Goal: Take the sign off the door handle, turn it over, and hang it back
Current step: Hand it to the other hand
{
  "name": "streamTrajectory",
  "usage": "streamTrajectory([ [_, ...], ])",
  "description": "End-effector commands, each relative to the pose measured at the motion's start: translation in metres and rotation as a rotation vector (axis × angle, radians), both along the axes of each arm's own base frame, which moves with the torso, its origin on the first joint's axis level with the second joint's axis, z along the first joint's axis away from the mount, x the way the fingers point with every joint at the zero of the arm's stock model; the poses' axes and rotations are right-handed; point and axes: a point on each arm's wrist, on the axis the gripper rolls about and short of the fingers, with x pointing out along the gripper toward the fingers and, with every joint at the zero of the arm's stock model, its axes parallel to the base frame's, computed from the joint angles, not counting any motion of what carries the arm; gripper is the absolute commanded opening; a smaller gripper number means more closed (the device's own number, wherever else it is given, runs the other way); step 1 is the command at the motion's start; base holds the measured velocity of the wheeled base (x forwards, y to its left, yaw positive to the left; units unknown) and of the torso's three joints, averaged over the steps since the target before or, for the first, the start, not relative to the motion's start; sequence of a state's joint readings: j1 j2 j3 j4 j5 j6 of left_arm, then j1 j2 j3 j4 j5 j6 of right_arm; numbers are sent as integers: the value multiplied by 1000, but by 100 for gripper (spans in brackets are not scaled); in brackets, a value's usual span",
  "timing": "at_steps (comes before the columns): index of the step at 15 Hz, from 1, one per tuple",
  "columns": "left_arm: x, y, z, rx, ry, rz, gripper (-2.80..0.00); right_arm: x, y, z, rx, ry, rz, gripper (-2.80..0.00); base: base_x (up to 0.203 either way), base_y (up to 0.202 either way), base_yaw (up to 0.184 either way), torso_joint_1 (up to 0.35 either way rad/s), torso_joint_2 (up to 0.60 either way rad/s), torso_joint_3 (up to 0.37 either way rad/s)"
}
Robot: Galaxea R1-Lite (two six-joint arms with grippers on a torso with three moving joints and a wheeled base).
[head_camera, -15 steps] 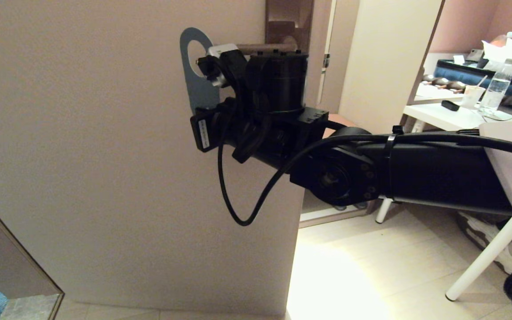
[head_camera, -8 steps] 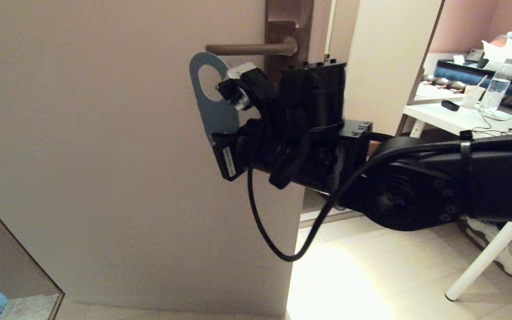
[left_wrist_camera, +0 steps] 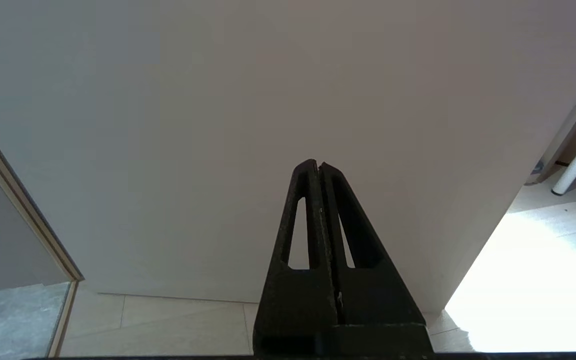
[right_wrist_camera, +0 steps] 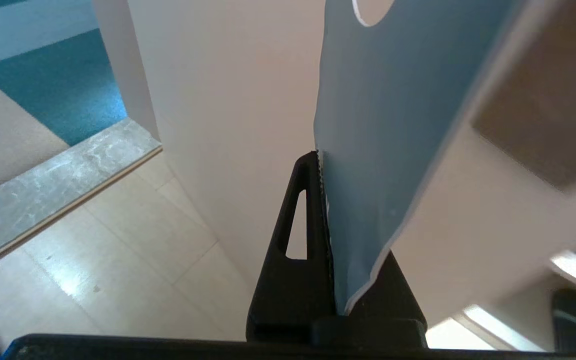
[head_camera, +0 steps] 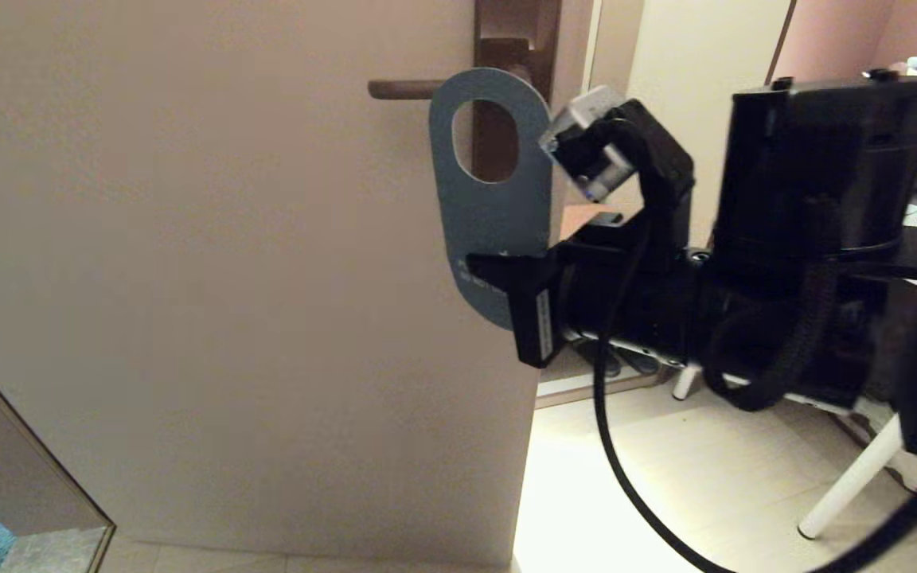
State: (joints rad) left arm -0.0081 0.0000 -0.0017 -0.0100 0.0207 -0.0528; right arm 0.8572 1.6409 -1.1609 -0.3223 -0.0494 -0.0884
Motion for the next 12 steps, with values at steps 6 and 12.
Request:
streamTrajectory([
  [6,0,0,0,-1,1,0,-280,-47,-53,14,124,43,-9,-280,0,0,0,0,0,0],
  [12,0,0,0,-1,1,1,-280,-72,-72,4,132,95,264,-280,0,0,0,0,0,0],
])
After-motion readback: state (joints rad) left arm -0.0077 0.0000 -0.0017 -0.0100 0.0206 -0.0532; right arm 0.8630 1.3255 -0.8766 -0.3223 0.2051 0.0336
